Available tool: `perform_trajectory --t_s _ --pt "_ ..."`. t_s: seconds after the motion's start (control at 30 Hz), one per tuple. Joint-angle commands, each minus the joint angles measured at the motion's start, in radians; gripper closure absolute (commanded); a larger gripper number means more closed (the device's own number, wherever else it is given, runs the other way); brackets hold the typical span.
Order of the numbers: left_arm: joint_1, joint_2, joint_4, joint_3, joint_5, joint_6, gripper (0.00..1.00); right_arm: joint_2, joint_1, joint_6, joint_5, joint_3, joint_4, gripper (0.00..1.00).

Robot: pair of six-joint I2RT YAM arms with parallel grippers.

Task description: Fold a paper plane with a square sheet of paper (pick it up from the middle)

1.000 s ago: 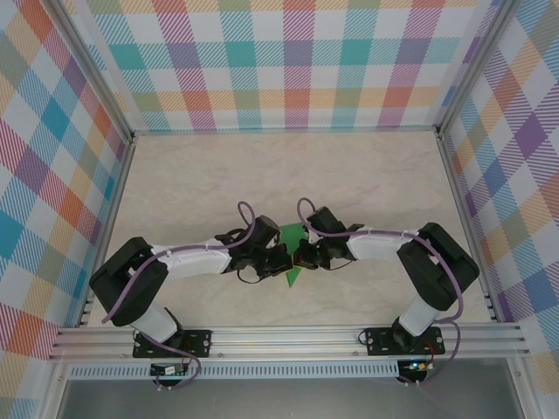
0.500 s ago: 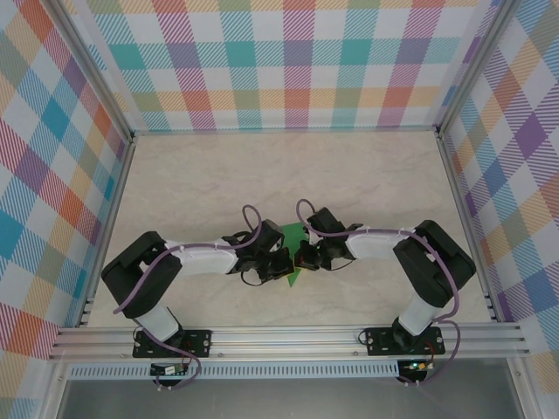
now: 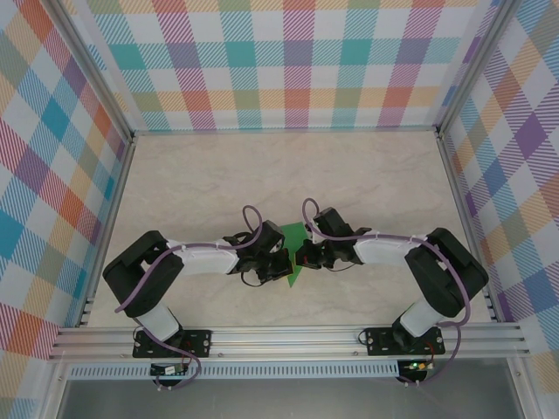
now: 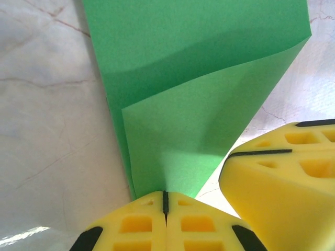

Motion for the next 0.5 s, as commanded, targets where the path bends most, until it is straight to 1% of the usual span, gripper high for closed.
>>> perform_trajectory --t_s 0.0,0.23,0.37,0.47 --pt "-0.02 0.009 -0.025 0.001 -0.007 0.019 1.0 0.042 -0.006 -0.03 -0.03 -0.01 0.026 1.0" --pt "-0.025 0.001 -0.009 0.0 0.016 0.028 1.0 0.101 -0.006 -0.025 -0.043 -0.01 0.051 1.0" --pt "-0.033 -0.001 0.031 -0.012 0.049 0.026 1.0 0.106 -0.007 -0.024 -0.043 -0.009 0.053 1.0" --pt "-0.038 0.005 0.023 -0.013 0.046 0.028 1.0 0.102 -0.008 -0.025 -0.042 -0.009 0.048 1.0"
